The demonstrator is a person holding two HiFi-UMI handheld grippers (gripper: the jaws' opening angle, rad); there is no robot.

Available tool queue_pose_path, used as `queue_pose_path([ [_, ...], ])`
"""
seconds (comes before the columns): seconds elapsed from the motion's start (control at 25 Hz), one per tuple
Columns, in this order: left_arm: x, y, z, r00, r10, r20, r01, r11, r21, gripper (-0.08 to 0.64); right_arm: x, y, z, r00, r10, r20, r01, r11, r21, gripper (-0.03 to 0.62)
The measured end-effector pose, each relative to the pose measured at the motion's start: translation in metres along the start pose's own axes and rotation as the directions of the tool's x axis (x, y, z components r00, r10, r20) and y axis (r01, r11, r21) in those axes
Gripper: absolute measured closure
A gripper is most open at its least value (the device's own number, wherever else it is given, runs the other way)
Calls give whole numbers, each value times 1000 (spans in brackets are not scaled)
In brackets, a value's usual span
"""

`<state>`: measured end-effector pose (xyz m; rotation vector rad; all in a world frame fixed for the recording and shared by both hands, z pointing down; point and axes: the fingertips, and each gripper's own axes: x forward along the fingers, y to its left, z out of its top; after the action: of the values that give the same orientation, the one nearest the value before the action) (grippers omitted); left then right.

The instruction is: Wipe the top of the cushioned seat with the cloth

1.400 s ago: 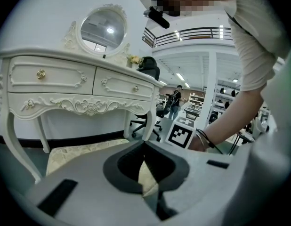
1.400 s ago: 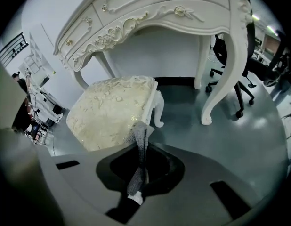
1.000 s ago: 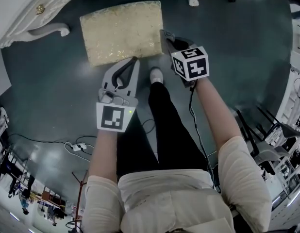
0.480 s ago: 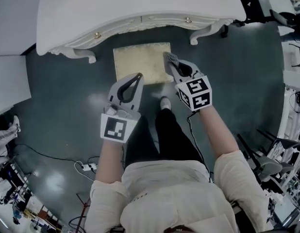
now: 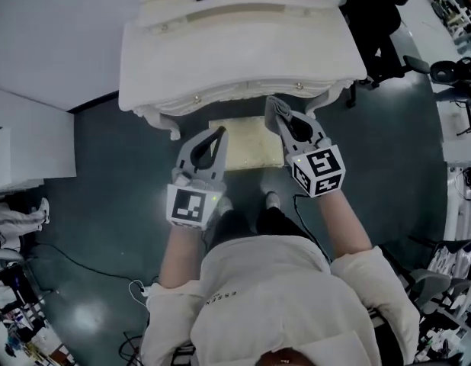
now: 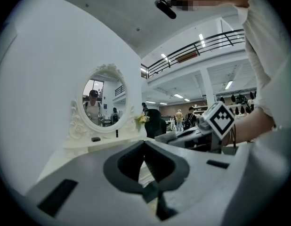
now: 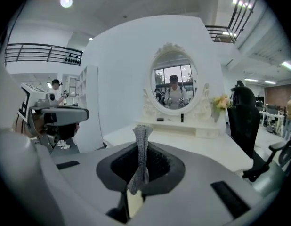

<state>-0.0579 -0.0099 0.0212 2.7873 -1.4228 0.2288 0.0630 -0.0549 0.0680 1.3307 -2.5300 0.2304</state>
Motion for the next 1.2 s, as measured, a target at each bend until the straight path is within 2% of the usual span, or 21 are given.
queue_pose_path([
  [0.12,-13,13,28,999,25,24,-26,999,21,558,-9,10,38,999,-3,53,6,999,-39,563],
  [0.24,-23,20,53,997,21,71,-27,996,81,558,-23,16,71,993,0,122,9,998,-68,563],
  [0.48,-33,23,81,998,20,52,-27,988,150,558,-52,10,116,975,-35,222,51,997,-66,563],
  [0.56,-33,25,87,997,12,76,-25,985,173,558,-56,5,122,969,-52,241,68,996,-59,563],
  [0.68,-34,28,93,995,18,97,-33,987,160,558,-61,2,127,961,-63,269,81,995,-58,563],
  [0.96,-30,36,93,995,45,92,-55,992,110,558,-58,2,122,961,-45,274,61,997,-51,565],
  [1.2,-27,38,89,996,57,69,-65,991,118,558,-50,3,121,966,-16,259,32,998,-56,565],
])
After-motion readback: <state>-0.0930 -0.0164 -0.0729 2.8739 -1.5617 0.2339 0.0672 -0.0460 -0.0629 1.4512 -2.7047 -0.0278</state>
